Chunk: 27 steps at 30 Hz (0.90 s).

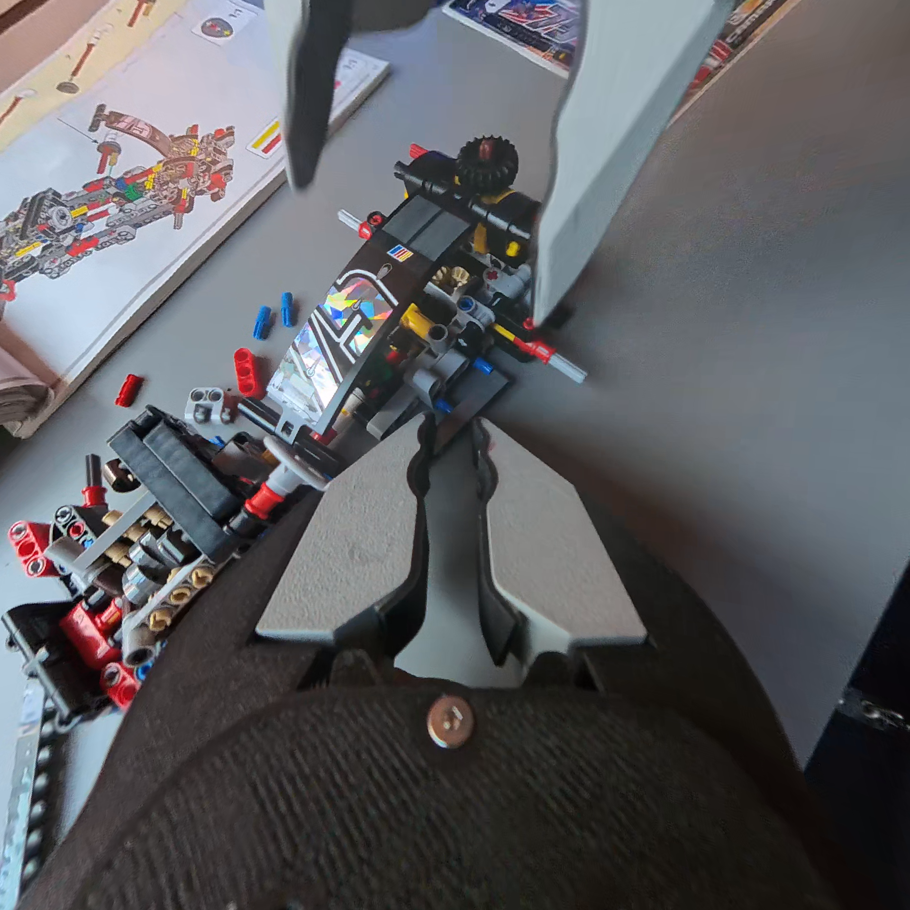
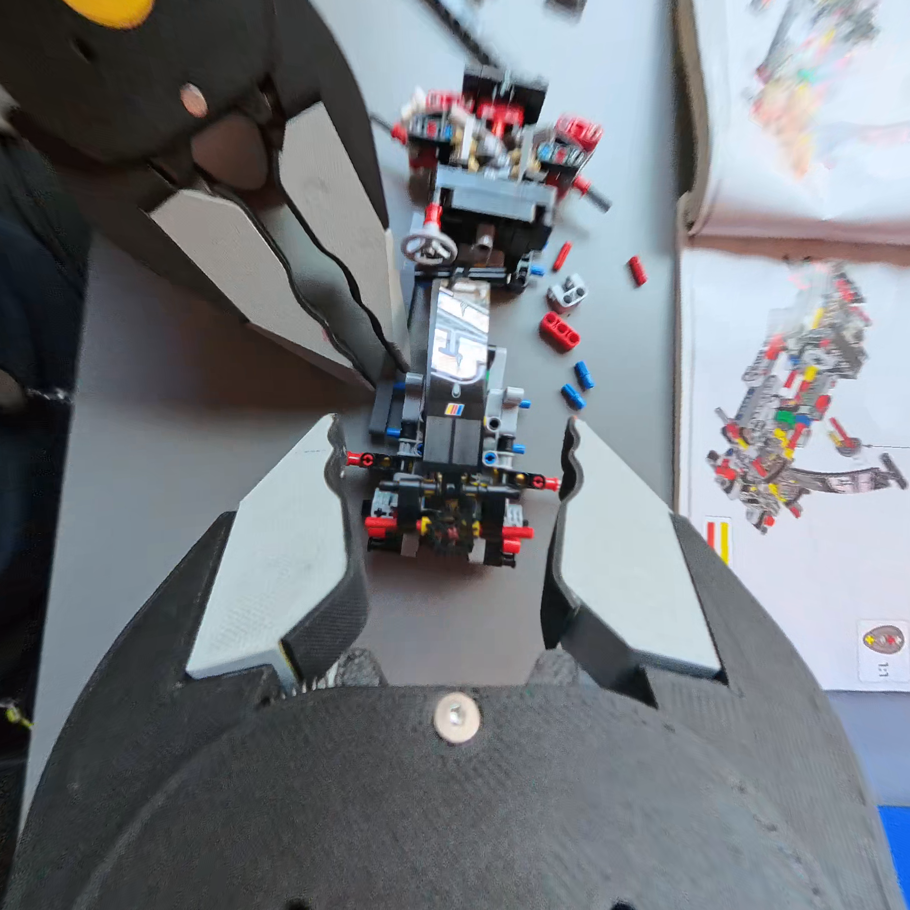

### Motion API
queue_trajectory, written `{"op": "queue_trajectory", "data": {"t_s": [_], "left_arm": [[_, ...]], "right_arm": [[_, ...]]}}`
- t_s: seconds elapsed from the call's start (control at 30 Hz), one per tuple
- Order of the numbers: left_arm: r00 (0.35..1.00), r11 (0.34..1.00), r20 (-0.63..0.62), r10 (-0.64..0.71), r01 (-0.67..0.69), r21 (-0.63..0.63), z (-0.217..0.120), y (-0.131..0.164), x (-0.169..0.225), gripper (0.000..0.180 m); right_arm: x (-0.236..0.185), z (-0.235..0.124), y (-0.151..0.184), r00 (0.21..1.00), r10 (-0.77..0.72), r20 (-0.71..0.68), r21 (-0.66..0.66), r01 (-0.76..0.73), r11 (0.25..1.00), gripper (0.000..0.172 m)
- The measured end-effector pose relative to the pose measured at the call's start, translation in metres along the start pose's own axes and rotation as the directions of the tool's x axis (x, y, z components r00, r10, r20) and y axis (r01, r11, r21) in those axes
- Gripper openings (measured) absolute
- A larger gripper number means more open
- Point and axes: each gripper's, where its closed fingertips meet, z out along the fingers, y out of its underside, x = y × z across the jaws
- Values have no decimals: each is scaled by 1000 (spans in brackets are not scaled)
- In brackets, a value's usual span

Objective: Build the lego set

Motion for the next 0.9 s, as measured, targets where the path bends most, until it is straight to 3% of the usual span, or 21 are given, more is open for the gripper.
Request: {"op": "queue_trajectory", "data": {"t_s": [0.1, 0.27, 0.4, 0.5, 0.67, 0.73, 0.77, 0.9], "left_arm": [[1000, 999, 1, -18, 18, 33, -12, 2, 4, 22], [998, 997, 28, -63, 62, 36, -33, 12, -1, 26], [996, 997, 43, -76, 77, -19, -39, 22, -3, 28], [997, 995, 21, -81, 82, -57, -42, 35, 7, 28], [995, 992, 3, -102, 102, -78, -50, 51, 13, 27], [997, 994, -32, -76, 73, -85, -54, 53, 18, 29], [998, 995, -37, -49, 46, -85, -55, 53, 19, 29], [997, 997, -77, -24, 19, -70, -55, 53, 27, 28]], "right_arm": [[-1, -30, -8, 999, 46, -2, 129, -46, 991, 85], [-4, -54, 16, 988, 148, 44, 223, -154, 963, 88], [5, -50, 41, 976, 198, 87, 248, -214, 945, 91], [2, -46, 44, 961, 195, 194, 298, -247, 922, 96], [1, -9, 63, 964, 164, 209, 180, -203, 963, 99], [-13, -3, 65, 949, 153, 274, 161, -203, 966, 91], [-24, -3, 64, 940, 142, 310, 167, -201, 965, 98], [-88, -14, 73, 879, 0, 477, 153, -83, 985, 67]]}}
